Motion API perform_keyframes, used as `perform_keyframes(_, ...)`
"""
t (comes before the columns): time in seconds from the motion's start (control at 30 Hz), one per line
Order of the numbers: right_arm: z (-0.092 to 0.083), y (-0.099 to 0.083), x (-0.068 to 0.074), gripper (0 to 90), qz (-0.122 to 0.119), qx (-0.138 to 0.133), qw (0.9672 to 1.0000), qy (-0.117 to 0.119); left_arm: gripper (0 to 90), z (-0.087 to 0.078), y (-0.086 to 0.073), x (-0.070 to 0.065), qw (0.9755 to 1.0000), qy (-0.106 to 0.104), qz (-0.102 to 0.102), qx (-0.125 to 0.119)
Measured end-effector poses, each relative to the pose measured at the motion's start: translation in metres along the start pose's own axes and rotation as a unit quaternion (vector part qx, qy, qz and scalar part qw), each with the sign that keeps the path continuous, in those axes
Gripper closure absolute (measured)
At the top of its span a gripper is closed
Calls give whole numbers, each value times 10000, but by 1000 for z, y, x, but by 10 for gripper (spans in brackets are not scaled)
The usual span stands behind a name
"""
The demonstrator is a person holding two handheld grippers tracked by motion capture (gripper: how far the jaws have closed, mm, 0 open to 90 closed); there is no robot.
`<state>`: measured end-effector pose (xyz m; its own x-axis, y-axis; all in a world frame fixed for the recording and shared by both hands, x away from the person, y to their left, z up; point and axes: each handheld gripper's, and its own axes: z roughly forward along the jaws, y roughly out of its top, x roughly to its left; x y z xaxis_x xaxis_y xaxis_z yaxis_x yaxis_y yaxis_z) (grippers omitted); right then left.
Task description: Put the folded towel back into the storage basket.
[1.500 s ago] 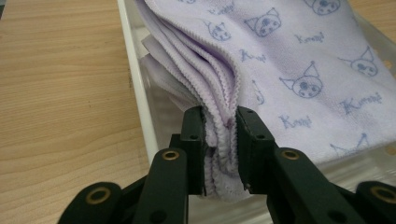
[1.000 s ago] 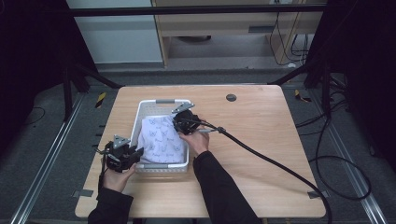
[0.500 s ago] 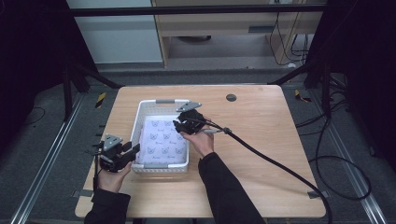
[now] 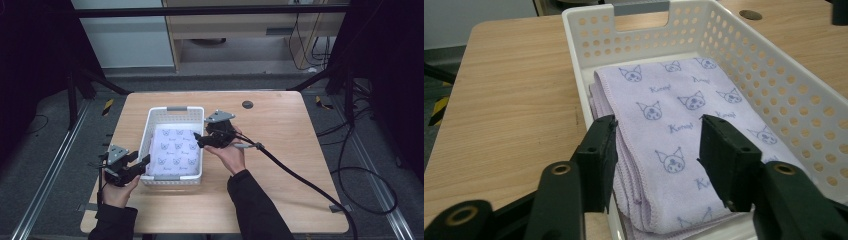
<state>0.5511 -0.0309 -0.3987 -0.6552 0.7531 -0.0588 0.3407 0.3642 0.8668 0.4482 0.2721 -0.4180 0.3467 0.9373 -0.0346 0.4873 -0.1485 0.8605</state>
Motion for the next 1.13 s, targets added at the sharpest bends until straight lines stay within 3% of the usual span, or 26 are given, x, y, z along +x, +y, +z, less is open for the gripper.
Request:
perform_keyframes(0.5, -60, -40, -28, 161, 337, -111, 9993, -75, 360, 0, -7, -5, 9996, -28, 268, -72)
perform_keyframes(0.93, -107, -103, -62, 144, 771, -89, 9964, -334, 325, -2, -12, -3, 9995, -42, 248, -167)
perform_keyframes(1.13, -127, -133, -70, 147, 887, -50, 9951, -431, 323, -7, -17, -2, 9995, -66, 219, -209)
